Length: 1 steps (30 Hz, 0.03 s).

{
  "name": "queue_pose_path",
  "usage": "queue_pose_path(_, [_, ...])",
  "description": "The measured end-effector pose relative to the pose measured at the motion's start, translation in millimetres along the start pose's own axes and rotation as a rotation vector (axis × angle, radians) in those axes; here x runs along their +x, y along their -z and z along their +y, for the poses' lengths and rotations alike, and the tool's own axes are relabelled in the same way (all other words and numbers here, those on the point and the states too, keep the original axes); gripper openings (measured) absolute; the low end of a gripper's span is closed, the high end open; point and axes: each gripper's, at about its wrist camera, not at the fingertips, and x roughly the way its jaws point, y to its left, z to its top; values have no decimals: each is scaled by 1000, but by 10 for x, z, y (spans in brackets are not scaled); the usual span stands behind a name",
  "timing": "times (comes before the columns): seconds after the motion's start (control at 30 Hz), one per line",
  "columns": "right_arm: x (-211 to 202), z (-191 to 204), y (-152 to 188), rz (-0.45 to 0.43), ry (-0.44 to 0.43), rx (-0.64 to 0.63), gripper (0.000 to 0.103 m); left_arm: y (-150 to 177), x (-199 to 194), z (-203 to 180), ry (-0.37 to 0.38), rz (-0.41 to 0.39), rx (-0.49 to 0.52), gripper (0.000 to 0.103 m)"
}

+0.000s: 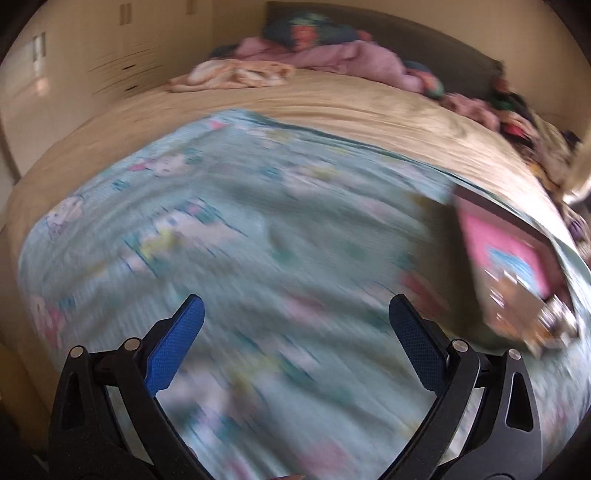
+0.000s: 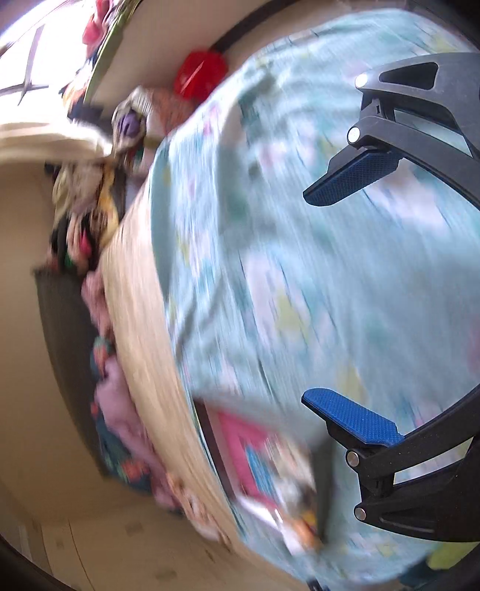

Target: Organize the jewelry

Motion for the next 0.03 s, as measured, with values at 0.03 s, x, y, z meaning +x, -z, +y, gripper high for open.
queue_pose_path(0.03, [104, -154, -69, -4, 54, 8, 98, -137, 179, 159, -57, -9, -32, 94])
